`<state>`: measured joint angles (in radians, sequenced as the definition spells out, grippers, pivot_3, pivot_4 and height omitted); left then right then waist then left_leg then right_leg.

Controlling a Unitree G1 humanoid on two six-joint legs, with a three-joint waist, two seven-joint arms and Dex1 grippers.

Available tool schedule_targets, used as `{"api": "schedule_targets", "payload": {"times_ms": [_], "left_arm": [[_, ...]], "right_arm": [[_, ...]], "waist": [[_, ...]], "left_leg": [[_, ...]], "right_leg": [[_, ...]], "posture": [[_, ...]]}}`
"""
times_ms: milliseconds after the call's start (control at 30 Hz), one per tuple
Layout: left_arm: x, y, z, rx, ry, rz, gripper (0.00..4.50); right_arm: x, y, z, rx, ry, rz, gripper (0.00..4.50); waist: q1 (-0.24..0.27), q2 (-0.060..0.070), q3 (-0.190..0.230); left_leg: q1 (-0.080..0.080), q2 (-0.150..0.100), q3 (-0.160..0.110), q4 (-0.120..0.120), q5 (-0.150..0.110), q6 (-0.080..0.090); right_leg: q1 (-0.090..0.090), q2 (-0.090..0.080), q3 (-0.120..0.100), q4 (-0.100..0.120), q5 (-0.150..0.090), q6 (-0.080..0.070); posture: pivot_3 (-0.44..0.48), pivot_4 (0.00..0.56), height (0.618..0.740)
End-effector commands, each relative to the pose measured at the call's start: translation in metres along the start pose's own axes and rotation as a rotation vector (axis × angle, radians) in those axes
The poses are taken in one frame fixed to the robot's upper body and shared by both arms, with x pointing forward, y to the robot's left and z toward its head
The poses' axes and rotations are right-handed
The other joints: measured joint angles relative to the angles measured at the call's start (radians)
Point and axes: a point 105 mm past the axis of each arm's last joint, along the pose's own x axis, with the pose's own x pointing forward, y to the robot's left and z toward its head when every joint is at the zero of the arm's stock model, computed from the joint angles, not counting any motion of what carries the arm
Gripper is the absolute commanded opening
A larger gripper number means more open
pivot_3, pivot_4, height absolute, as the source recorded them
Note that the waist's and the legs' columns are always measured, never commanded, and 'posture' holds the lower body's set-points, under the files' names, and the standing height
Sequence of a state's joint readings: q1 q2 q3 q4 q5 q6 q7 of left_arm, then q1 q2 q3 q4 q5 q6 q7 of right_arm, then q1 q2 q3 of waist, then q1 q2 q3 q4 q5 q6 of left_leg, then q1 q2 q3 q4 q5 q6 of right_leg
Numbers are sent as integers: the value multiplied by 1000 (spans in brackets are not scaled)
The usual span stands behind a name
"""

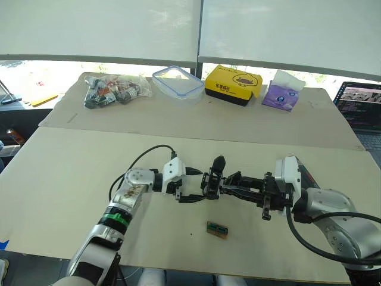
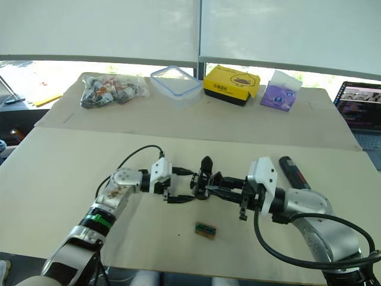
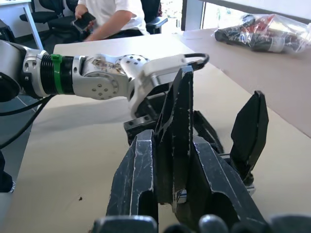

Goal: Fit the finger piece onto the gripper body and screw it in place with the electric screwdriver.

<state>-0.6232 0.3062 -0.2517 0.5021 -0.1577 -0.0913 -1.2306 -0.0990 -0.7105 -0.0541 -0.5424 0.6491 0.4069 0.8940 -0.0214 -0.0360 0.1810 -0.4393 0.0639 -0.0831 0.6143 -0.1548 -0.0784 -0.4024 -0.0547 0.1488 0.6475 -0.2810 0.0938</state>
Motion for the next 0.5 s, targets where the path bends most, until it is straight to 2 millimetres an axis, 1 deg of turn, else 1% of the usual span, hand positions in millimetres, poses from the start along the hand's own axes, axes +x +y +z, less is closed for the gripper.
{"api": "schedule_targets", "payload": {"times_ms": [33,100,167,400,500], "left_arm": [[12,-4,4,18,-10,-47,4500],[20,-7,4,19,-12,-69,4500],[24,-7,4,19,-14,-77,4500],[24,-7,-1,-1,3,-89,4500],[21,-7,-7,3,32,-97,3673]], "right_arm": [[0,5,13,-58,-43,8,404],[1,6,13,-57,-44,9,404],[2,6,14,-58,-47,9,404],[1,7,13,-55,-47,5,404],[2,7,14,-56,-48,6,404]], "waist": [[-2,0,0],[-1,0,0],[1,0,0],[0,0,0],[-1,0,0]], "left_leg": [[0,0,0,0,0,0],[0,0,0,0,0,0],[0,0,0,0,0,0],[1,0,0,0,0,0],[1,0,0,1,0,0]], "right_leg": [[0,0,0,0,0,0],[0,0,0,0,0,0],[0,0,0,0,0,0],[1,0,0,0,1,0],[1,0,0,0,1,0]], "posture": [[0,150,740],[0,150,740],[0,150,740],[0,150,740],[0,150,740]]}}
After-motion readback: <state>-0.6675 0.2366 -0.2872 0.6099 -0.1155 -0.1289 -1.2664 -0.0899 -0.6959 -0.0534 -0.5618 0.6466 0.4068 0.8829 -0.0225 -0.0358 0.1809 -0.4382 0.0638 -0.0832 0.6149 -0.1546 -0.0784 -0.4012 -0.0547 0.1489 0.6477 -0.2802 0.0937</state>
